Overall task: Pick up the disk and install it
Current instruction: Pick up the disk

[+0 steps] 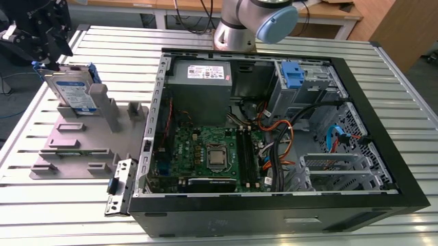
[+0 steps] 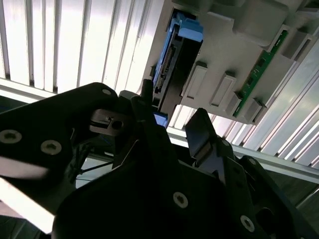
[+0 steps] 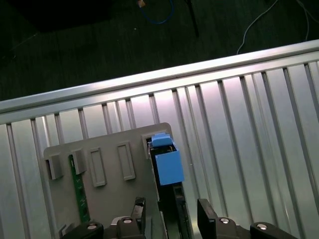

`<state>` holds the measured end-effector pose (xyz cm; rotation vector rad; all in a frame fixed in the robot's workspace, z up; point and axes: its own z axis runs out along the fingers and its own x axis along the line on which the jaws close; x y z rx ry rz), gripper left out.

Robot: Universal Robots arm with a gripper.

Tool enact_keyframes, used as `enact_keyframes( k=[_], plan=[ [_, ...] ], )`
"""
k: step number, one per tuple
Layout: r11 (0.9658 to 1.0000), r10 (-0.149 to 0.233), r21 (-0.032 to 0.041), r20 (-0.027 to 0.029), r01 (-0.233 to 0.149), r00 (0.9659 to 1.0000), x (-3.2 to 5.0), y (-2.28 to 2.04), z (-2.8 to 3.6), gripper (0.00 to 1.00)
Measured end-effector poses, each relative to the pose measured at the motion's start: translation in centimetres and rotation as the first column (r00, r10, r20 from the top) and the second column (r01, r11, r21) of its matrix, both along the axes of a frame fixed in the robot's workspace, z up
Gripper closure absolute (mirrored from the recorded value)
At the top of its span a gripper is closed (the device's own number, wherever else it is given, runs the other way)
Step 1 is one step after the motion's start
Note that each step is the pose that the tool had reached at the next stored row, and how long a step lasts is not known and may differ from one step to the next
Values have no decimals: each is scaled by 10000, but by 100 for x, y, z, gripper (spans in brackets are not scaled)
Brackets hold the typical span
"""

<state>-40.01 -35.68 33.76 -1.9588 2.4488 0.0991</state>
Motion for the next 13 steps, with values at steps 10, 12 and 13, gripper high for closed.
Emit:
enact_keyframes(
  k=[10, 12, 13],
  plan=[
    [9998, 211, -3, 141, -211, 9997, -23, 1, -189, 47],
    [9997, 251, -3, 160, -251, 9996, -26, 2, -222, 47],
    [9996, 271, -2, 166, -271, 9995, -28, 2, -241, 47]
  ],
)
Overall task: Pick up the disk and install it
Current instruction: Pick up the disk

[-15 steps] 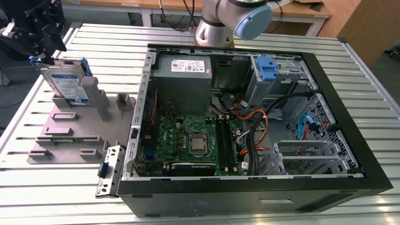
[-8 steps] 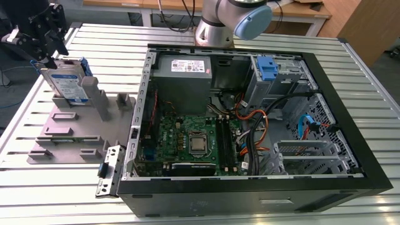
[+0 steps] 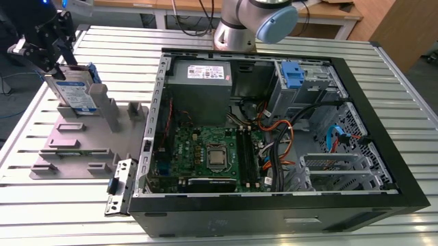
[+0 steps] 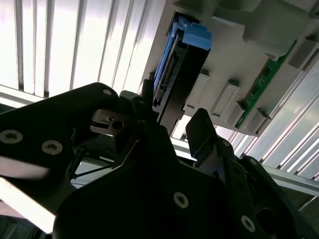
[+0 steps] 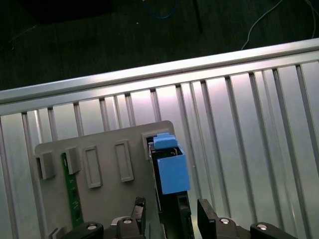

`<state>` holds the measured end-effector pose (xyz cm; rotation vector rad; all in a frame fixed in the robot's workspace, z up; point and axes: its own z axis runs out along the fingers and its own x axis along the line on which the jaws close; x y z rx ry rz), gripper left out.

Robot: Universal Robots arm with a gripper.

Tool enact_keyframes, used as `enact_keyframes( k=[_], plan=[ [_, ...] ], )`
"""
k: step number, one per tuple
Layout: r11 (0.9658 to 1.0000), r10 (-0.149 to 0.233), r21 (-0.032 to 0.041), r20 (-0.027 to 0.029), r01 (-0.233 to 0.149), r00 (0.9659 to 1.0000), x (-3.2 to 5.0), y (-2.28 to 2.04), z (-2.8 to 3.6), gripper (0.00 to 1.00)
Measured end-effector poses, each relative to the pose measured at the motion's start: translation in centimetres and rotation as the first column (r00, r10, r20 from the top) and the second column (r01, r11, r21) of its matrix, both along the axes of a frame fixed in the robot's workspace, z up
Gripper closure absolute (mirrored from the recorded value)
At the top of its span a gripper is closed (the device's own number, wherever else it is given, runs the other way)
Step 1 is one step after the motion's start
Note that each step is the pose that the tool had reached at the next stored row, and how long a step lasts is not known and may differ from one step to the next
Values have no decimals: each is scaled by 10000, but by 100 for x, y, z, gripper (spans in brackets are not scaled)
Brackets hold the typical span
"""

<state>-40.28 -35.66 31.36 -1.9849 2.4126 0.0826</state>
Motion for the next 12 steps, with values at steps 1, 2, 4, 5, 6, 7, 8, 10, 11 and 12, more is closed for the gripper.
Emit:
enact_keyframes(
  k=[1, 2, 4, 5, 6, 7, 8, 10, 11, 12],
  plan=[
    [10000, 20, -1, 4, -20, 10000, -1, 0, -17, 47],
    [10000, 41, -1, 7, -41, 10000, -2, 0, -35, 47],
    [10000, 84, -1, 15, -84, 10000, -4, 0, -72, 47],
    [9999, 105, -2, 18, -105, 9999, -5, 0, -91, 47],
    [9999, 125, -1, 23, -125, 9999, -6, 0, -109, 47],
    [9999, 144, -1, 24, -144, 9999, -6, 0, -127, 47],
    [9999, 164, -1, 26, -164, 9999, -6, 0, -145, 47],
    [9998, 203, -2, 30, -203, 9998, -7, 0, -182, 47],
    [9998, 223, -1, 31, -223, 9997, -8, 0, -200, 47],
    [9997, 242, -2, 33, -242, 9997, -8, 0, -216, 47]
  ],
)
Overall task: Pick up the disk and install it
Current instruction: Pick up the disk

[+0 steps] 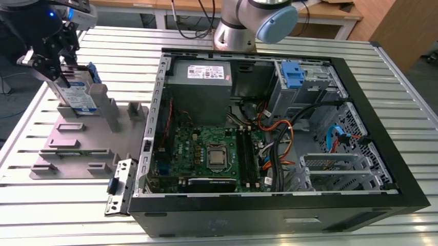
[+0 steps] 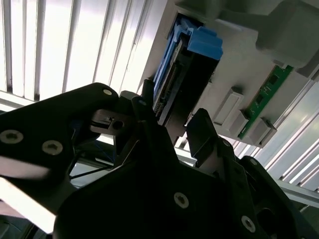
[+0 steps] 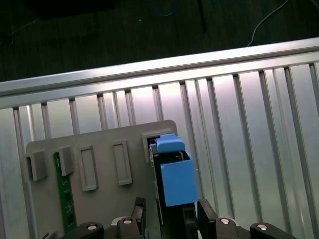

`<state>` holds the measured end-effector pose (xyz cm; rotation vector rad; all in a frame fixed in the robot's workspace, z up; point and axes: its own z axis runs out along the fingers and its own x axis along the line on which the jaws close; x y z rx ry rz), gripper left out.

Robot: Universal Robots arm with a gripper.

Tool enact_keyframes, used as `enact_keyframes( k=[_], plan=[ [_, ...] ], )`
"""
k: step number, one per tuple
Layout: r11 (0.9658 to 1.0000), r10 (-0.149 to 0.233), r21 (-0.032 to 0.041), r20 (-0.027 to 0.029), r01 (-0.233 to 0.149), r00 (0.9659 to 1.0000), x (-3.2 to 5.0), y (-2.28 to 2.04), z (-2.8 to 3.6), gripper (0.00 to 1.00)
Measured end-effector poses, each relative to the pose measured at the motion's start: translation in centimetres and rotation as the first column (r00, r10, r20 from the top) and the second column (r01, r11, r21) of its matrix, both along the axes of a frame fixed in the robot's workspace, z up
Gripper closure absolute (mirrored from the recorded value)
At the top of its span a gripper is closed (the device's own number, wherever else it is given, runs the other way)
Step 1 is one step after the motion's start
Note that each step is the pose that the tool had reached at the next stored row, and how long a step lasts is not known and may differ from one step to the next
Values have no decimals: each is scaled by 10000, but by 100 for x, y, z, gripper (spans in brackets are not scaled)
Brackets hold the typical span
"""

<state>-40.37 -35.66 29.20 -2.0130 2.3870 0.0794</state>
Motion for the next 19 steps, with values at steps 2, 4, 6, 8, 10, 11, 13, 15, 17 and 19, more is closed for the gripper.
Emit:
enact_keyframes(
  k=[2, 4, 6, 8, 10, 11, 13, 15, 17, 19],
  plan=[
    [10000, 16, -1, 1, -16, 10000, 0, 0, -3, 47],
    [10000, 17, -1, 1, -17, 10000, -1, 0, -3, 47],
    [10000, 17, 0, 2, -17, 10000, 0, 0, -4, 47],
    [10000, 18, 1, 4, -18, 10000, 0, 0, -3, 47],
    [10000, 17, 1, 4, -17, 10000, -1, 0, 17, 47],
    [10000, 17, 0, 3, -17, 10000, -1, 0, 37, 47],
    [10000, 18, 0, 3, -18, 10000, 0, 0, 67, 47],
    [10000, 17, 2, 6, -17, 10000, 0, 0, 68, 47],
    [10000, 18, 2, 5, -18, 10000, 0, 0, 69, 47],
    [10000, 18, 0, 3, -18, 10000, 0, 0, 71, 47]
  ],
)
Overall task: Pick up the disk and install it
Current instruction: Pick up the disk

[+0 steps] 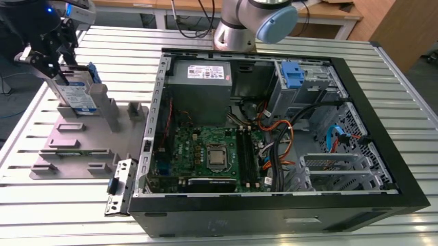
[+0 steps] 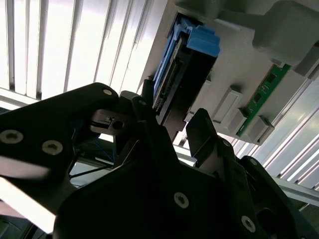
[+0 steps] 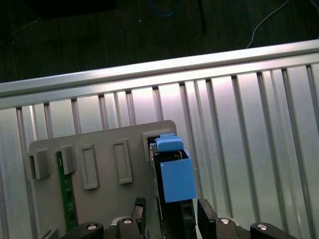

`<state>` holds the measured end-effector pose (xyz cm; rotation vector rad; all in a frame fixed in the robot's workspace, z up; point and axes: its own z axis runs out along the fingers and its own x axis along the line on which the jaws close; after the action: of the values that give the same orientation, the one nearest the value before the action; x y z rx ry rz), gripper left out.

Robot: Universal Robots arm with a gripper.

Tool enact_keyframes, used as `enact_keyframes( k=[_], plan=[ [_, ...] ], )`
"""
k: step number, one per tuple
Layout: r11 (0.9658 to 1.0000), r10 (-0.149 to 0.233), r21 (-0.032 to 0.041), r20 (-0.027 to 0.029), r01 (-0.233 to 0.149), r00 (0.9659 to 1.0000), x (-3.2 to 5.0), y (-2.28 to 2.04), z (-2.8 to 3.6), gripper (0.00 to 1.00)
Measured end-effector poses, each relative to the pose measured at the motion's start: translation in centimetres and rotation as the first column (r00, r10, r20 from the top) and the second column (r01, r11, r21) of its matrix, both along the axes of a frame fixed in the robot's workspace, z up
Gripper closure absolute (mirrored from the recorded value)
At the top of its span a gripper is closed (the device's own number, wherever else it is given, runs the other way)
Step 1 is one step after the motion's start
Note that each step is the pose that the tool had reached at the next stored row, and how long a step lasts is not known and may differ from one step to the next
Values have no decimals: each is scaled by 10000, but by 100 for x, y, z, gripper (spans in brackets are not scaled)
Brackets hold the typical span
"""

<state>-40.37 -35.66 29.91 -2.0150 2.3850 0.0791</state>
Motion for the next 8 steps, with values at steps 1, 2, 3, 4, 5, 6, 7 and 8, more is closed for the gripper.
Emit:
enact_keyframes(
  k=[1, 2, 3, 4, 5, 6, 7, 8],
  plan=[
    [10000, 0, 0, 0, 0, 10000, 0, 0, 0, 47],
    [10000, 0, 0, 1, 0, 10000, 0, 0, 0, 47],
    [10000, 0, 0, 0, 0, 10000, 0, 0, 1, 47],
    [10000, 0, 0, 0, 0, 10000, 0, 0, 1, 47],
    [10000, 0, 0, -1, 0, 10000, 0, 0, 2, 47],
    [10000, 0, 0, 0, 0, 10000, 0, 0, 2, 49],
    [10000, 0, 0, 0, 0, 10000, 0, 0, 2, 55],
    [10000, 1, 0, 0, -1, 10000, 0, 0, 2, 55]
  ],
)
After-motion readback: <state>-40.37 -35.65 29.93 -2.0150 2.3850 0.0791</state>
